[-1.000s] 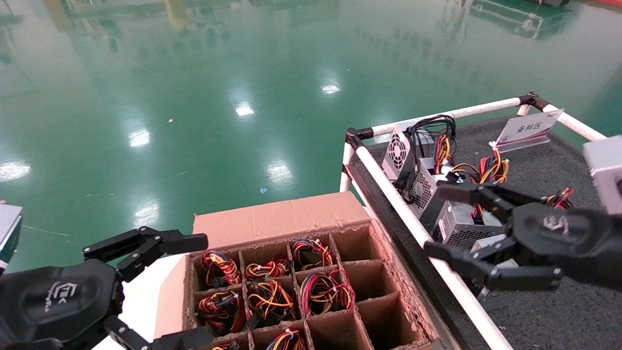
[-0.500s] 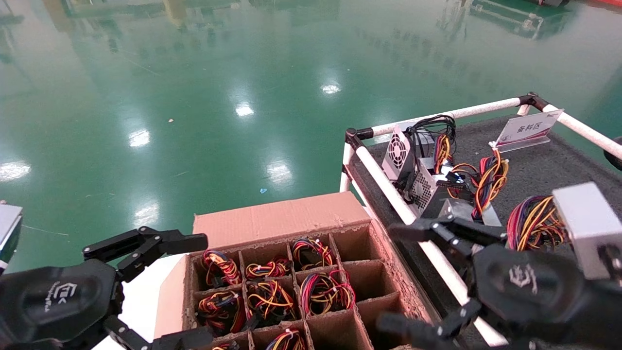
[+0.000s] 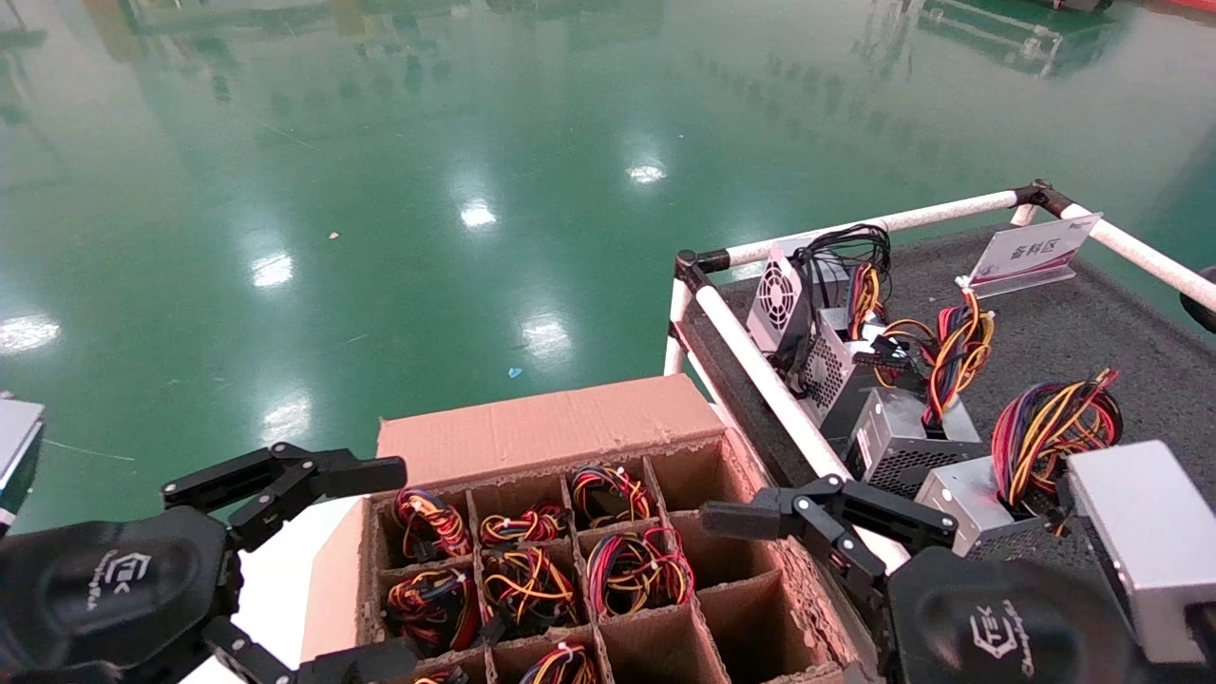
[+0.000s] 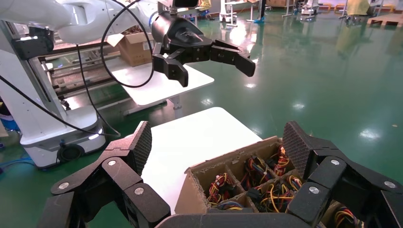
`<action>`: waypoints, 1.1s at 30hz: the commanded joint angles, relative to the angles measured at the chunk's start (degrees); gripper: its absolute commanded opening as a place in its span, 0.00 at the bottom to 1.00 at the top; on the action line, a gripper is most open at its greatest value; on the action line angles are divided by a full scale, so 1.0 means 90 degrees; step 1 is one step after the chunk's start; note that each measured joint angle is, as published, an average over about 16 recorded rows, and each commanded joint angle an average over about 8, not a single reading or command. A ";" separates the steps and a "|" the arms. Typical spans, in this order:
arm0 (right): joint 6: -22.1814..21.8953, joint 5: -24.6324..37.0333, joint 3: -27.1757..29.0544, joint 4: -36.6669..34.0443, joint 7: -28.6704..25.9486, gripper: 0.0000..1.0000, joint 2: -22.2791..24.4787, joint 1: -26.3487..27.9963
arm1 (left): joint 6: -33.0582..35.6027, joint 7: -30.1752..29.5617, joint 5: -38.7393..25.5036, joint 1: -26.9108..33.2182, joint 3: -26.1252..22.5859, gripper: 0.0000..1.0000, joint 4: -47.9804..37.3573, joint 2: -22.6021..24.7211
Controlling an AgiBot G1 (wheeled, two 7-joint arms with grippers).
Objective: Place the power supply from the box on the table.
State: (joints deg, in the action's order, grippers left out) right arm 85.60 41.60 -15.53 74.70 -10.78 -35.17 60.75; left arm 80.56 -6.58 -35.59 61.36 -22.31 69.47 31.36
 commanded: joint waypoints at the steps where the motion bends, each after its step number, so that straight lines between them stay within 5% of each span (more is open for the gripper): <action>1: -0.0005 -0.0008 0.0014 0.0022 -0.0001 1.00 -0.0004 -0.0018 | 0.0000 0.0000 0.0000 0.0000 0.0000 1.00 0.0000 0.0000; 33: 0.0010 0.0028 -0.0058 -0.0141 0.0004 1.00 0.0019 0.0098 | 0.0000 0.0000 0.0000 0.0000 0.0000 1.00 0.0000 0.0000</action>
State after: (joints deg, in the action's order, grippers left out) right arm 85.69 41.85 -16.05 73.44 -10.74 -35.00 61.63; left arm 80.56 -6.58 -35.59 61.36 -22.31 69.47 31.36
